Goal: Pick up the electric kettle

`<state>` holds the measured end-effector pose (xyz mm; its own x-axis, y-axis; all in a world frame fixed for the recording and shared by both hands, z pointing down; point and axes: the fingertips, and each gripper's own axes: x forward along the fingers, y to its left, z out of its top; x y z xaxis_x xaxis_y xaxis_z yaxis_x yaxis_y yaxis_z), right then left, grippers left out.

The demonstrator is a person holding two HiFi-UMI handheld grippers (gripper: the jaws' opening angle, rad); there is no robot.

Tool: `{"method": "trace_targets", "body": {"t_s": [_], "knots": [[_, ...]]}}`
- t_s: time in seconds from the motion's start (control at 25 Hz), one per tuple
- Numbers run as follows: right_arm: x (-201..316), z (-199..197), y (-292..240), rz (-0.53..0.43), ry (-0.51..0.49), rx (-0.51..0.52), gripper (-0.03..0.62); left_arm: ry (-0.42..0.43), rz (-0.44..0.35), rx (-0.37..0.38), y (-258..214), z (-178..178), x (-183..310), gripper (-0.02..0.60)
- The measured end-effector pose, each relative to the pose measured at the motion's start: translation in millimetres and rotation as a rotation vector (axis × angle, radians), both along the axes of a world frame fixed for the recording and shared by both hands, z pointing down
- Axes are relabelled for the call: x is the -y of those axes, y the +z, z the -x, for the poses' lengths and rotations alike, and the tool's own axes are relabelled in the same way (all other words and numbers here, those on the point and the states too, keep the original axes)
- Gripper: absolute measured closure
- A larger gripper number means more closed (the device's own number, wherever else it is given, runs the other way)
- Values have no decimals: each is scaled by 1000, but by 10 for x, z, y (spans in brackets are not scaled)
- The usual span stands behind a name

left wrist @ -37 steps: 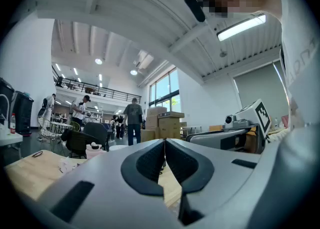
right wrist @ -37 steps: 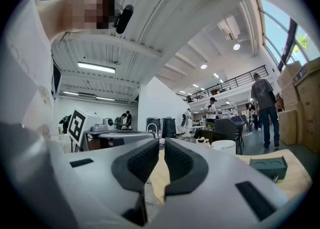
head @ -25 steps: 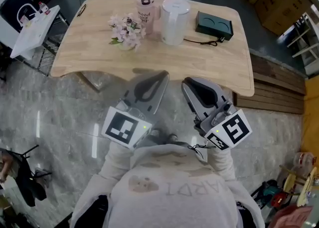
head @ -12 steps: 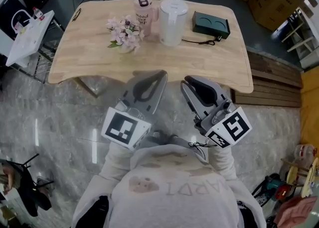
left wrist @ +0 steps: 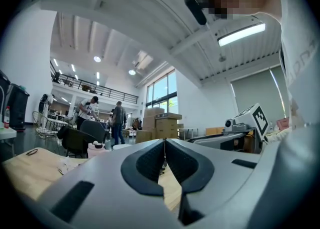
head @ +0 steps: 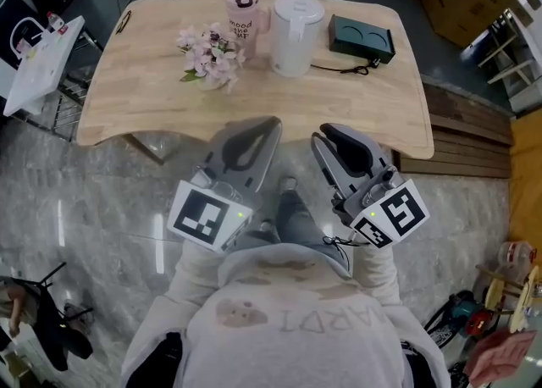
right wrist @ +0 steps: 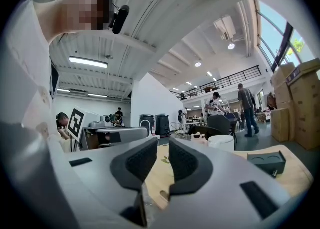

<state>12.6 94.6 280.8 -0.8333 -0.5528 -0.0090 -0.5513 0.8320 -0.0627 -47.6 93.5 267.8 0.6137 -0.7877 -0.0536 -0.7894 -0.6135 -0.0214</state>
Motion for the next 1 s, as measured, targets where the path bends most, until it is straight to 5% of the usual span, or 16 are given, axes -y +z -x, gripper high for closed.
{"method": "trace_targets", "body": {"t_s": [1.0], "knots": [[1964, -8, 545, 92, -147, -80, 428, -67, 13, 35, 17, -217, 1801, 568]]}}
